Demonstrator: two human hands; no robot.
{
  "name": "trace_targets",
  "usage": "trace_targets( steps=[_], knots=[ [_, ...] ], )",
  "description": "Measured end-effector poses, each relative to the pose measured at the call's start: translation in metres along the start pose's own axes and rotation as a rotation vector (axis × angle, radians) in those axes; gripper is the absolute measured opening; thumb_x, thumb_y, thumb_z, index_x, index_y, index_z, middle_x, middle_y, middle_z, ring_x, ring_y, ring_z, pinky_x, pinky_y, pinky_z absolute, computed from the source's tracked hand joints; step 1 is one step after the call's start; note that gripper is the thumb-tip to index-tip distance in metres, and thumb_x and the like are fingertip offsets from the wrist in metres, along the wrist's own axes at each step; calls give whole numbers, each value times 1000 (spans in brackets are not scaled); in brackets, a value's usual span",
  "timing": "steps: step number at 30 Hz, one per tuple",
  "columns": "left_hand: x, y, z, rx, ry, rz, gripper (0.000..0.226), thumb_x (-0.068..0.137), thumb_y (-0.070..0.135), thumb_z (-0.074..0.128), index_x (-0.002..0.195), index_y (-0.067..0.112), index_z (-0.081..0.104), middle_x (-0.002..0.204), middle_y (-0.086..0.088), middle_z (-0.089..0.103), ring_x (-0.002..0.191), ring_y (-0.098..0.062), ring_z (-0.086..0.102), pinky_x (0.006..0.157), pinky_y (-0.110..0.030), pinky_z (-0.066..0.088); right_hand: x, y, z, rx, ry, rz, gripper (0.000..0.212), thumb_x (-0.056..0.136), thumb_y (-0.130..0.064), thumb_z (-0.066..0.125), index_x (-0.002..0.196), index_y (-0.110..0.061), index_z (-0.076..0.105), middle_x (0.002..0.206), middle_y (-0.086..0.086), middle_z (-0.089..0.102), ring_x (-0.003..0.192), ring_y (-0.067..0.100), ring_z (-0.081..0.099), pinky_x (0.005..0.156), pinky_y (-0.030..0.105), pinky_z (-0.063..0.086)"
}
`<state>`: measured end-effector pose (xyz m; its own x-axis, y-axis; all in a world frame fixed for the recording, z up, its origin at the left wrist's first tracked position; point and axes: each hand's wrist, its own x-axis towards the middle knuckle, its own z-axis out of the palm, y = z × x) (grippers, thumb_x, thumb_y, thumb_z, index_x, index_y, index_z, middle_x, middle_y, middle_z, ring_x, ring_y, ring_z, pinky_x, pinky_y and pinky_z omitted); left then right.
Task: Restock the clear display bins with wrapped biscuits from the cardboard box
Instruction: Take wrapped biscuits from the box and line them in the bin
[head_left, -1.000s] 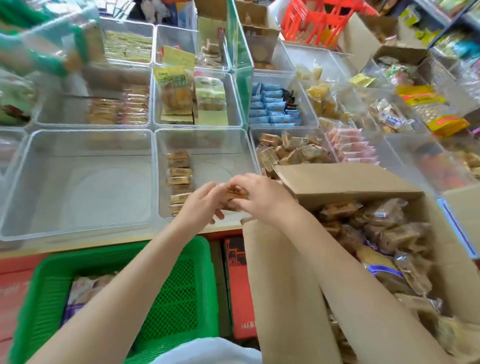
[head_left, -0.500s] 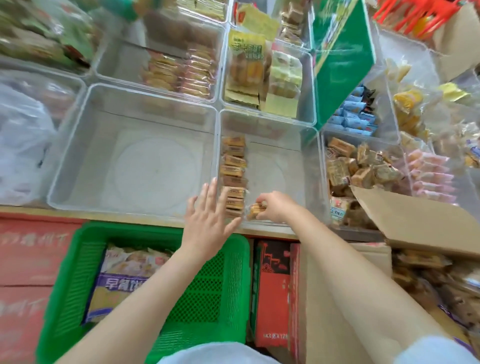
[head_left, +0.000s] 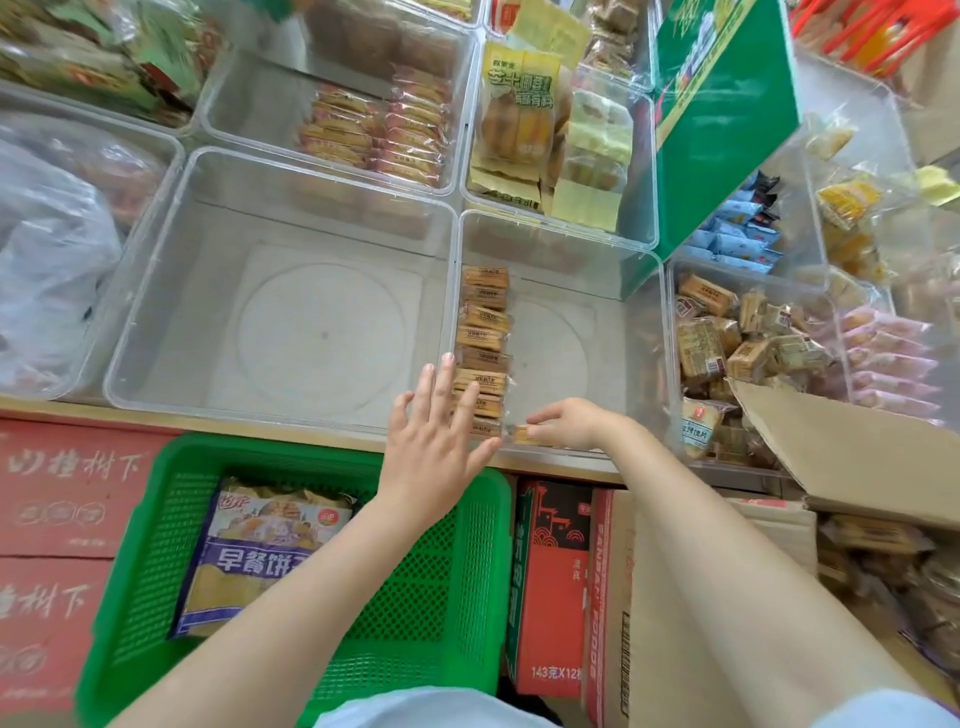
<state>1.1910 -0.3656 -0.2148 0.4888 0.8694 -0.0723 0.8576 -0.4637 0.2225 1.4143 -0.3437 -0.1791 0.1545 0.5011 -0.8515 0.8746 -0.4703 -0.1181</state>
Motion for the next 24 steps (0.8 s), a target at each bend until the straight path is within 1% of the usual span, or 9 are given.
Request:
trace_targets(
  steps=[3, 9, 12, 14, 16, 18, 21, 23, 24],
  knots=[
    [1, 0, 0, 7, -15, 0, 78, 98, 67, 17, 152, 17, 44, 165, -19, 18, 149, -36, 29, 108, -51, 32, 6, -12, 5, 12, -23, -10, 40, 102, -34, 53, 142, -26, 57, 148, 0, 53, 136, 22, 47, 115, 35, 35],
    [1, 0, -7, -19, -66, -26, 78, 96, 68, 17, 142, 19, 56, 165, -18, 20, 149, -35, 30, 110, -52, 31, -6, -13, 4, -4, 79, 26, 40, 103, -33, 51, 139, -19, 59, 143, 2, 57, 131, 23, 51, 111, 38, 40],
    [-1, 6, -18, -30, -119, -53, 77, 98, 65, 11, 144, 19, 52, 167, -18, 6, 155, -34, 11, 119, -54, -1, -44, -12, -8, 87, 192, -82, 37, 103, -35, 50, 135, -20, 61, 139, -1, 59, 125, 19, 54, 106, 36, 43],
    [-5, 20, -27, -56, -148, -60, 61, 104, 53, 21, 149, 18, 44, 168, -18, -1, 155, -35, -3, 119, -53, -15, -85, -5, -13, 196, 300, -182, 33, 103, -35, 49, 130, -22, 63, 127, -5, 62, 113, 13, 55, 94, 32, 45],
    [-13, 46, -38, -141, -125, -16, 46, 102, 33, 45, 144, 18, 48, 166, -20, 14, 155, -35, 9, 122, -53, -6, -131, 8, -14, 328, 410, -269, 30, 102, -36, 50, 124, -25, 66, 115, -10, 64, 105, 10, 58, 89, 31, 47],
    [-25, 82, -54, -322, -108, 54, 39, 97, 22, 54, 135, 17, 59, 156, -15, 39, 143, -33, 37, 119, -47, 21, -173, 31, -8, 423, 539, -326, 26, 102, -35, 51, 119, -26, 69, 109, -11, 68, 101, 10, 64, 88, 32, 51],
    [-49, 140, -77, -596, -156, 125, 30, 99, 27, 54, 128, 22, 63, 139, 0, 50, 113, -21, 59, 95, -36, 45, -224, 78, 14, 479, 732, -319, 23, 102, -28, 55, 113, -20, 73, 103, -9, 70, 95, 12, 67, 87, 32, 53],
    [-66, 176, -89, -684, -190, 172, 32, 100, 34, 54, 130, 26, 60, 138, 3, 48, 102, -16, 61, 89, -35, 50, -252, 113, 32, 500, 833, -295, 20, 101, -22, 56, 108, -17, 74, 98, -5, 72, 92, 14, 68, 87, 35, 54],
    [-75, 193, -93, -718, -205, 196, 38, 99, 38, 55, 136, 28, 55, 141, 3, 46, 103, -15, 61, 89, -34, 50, -264, 129, 41, 518, 862, -287, 19, 100, -21, 57, 105, -16, 74, 96, -4, 72, 91, 15, 68, 86, 36, 54]
  ],
)
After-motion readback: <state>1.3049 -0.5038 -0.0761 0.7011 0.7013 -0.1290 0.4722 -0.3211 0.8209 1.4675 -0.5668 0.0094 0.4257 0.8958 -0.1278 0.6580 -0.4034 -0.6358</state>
